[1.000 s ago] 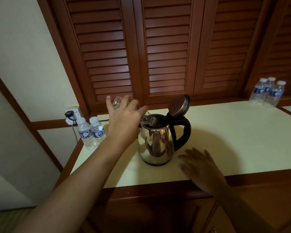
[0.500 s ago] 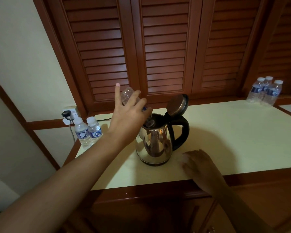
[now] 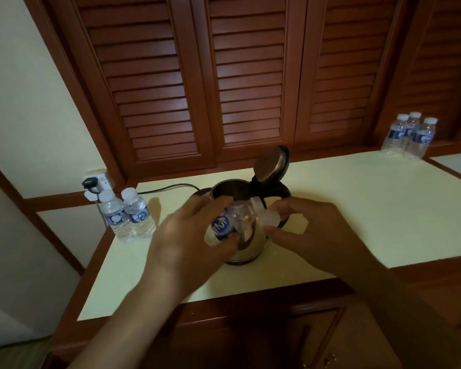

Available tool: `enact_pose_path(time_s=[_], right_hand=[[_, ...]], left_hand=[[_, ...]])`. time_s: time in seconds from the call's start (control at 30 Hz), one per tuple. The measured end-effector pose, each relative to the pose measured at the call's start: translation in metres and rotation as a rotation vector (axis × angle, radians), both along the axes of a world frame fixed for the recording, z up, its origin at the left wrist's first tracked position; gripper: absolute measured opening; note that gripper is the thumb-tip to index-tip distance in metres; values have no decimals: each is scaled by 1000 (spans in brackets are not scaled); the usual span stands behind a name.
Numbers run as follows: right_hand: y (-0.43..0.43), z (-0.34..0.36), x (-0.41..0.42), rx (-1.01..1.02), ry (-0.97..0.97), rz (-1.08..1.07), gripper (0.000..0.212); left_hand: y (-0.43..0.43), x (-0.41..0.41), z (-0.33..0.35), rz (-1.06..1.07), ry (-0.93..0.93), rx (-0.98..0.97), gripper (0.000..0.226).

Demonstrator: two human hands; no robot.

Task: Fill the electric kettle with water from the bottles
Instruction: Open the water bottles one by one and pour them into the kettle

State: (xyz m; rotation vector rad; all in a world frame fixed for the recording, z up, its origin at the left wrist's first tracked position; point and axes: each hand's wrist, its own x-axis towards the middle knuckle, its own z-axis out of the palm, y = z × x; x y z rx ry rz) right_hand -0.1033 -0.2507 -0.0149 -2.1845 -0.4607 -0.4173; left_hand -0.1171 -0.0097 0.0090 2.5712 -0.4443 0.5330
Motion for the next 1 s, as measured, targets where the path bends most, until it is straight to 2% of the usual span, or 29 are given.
enact_pose_path(time_s=[0.17, 0.3, 0.43, 0.5, 0.67, 0.83, 1.0], right_hand=[[-5, 24, -11, 11, 2, 112, 40], [-17, 25, -11, 61, 6, 123, 28], [-37, 21, -7, 119, 6, 156, 31], [-55, 19, -4, 110, 4, 161, 34], [-112, 30, 4, 0, 70, 154, 35], [-181, 50, 20, 4, 108, 191, 33], [-254, 69, 37, -213, 64, 112, 27]], left_hand=[[-7, -11, -16, -78, 14, -120, 64], [-21, -12, -22, -95, 48, -188, 64], [-46, -4, -27, -170, 108, -252, 52], [-64, 1, -28, -238, 179, -327, 43], [-120, 17, -29, -365, 485, -567, 38], [-188, 45, -21, -522, 719, -720, 28], [-263, 70, -17, -611, 787, -784, 17]])
